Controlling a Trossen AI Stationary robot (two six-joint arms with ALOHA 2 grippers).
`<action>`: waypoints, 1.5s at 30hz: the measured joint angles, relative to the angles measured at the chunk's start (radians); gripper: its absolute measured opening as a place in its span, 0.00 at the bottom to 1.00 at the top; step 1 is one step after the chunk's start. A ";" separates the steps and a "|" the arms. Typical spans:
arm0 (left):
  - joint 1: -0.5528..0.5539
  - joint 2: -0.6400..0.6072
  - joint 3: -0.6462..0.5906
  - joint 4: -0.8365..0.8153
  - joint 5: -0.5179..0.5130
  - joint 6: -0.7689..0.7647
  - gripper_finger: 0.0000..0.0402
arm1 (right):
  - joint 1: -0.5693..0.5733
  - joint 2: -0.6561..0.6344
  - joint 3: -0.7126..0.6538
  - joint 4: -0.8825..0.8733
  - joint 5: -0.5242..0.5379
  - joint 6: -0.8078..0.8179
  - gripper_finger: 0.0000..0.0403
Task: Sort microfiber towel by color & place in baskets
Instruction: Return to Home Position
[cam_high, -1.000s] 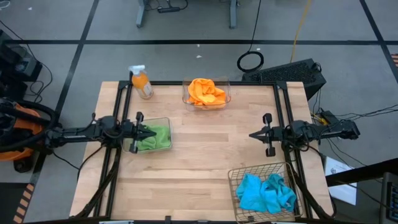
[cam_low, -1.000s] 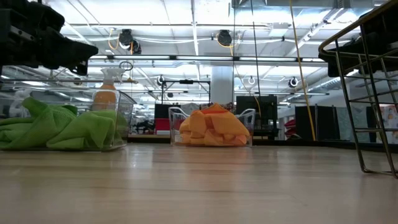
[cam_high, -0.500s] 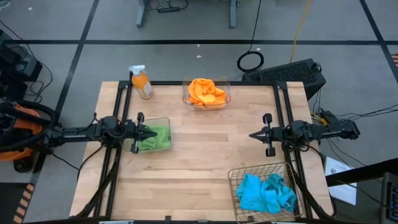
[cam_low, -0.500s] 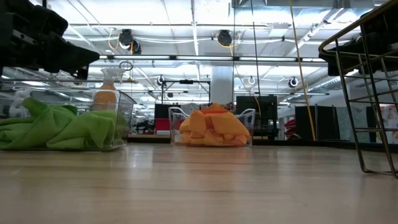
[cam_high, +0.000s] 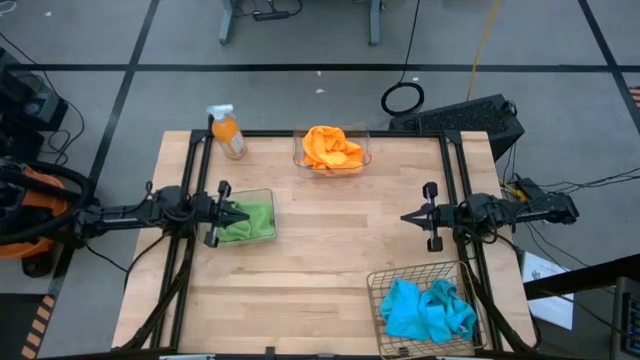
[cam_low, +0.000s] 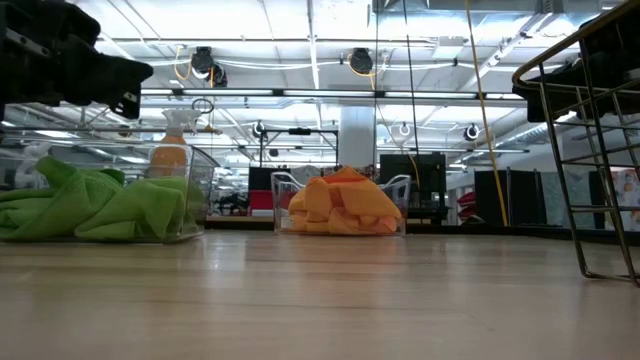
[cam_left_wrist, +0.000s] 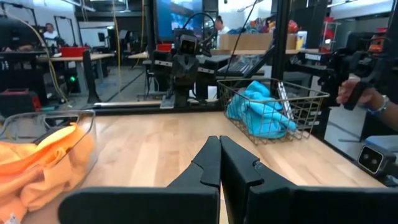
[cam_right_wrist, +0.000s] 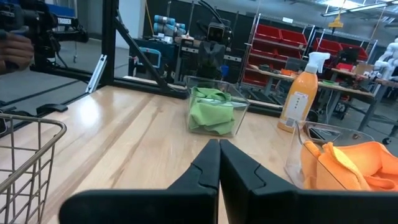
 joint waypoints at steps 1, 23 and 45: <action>0.000 0.000 0.000 -0.001 -0.001 -0.002 0.00 | 0.000 0.000 0.000 0.000 0.000 0.000 0.00; 0.000 0.003 0.000 -0.005 -0.016 -0.055 0.00 | 0.000 0.000 0.000 0.000 -0.001 0.000 0.00; 0.000 0.003 0.000 -0.005 -0.017 -0.055 0.00 | 0.000 0.000 0.000 0.000 -0.001 0.000 0.00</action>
